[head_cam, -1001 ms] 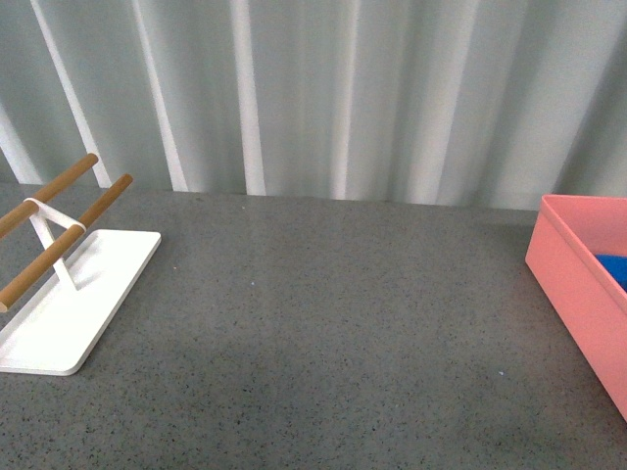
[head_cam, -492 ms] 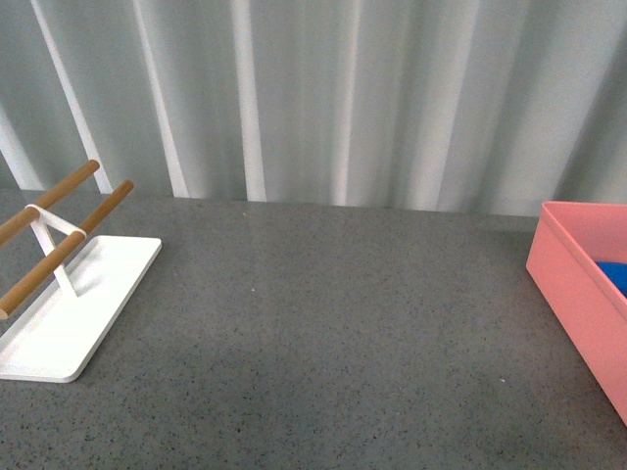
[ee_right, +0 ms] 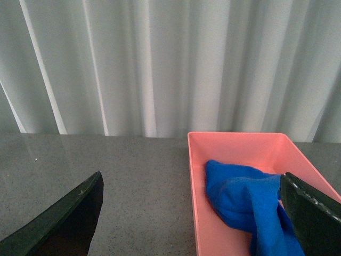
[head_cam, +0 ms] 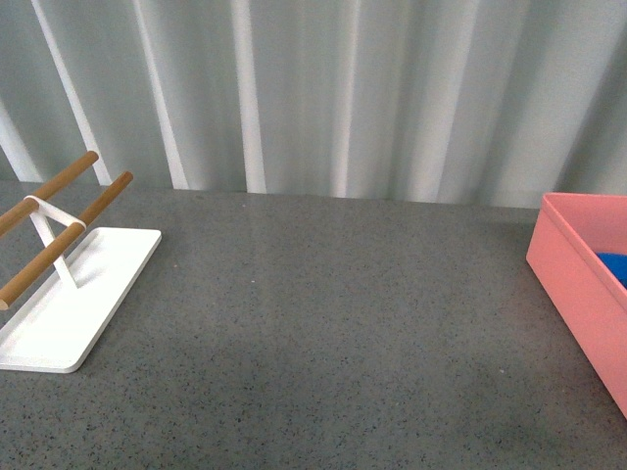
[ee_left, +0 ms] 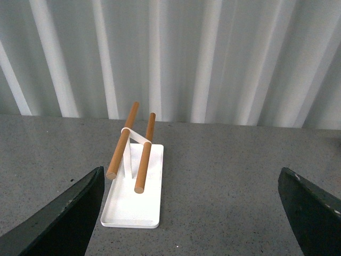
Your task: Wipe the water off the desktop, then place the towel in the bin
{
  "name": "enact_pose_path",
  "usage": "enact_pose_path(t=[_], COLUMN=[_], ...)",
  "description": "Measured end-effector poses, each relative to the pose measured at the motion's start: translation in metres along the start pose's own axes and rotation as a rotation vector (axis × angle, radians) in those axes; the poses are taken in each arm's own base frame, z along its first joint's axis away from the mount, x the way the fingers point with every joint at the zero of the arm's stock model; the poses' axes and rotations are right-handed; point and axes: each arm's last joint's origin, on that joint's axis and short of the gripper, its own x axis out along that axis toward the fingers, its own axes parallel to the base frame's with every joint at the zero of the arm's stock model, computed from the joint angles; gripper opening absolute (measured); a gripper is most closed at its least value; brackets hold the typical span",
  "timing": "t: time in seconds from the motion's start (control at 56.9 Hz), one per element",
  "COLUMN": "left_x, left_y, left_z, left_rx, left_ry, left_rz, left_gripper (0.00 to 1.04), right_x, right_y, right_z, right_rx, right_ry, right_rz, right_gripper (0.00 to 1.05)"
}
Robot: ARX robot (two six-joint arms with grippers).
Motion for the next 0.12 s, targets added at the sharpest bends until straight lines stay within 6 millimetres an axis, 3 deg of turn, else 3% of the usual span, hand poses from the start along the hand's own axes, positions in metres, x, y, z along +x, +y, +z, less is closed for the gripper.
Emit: enact_pose_path(t=[0.123], left_x=[0.0], left_y=[0.0], left_z=[0.0], left_rx=[0.0], left_ry=[0.0], left_rz=[0.0], left_gripper=[0.98], right_x=[0.0], right_y=[0.0], right_z=[0.0], right_rx=[0.0], right_ry=[0.0], right_rz=[0.0], right_gripper=[0.98])
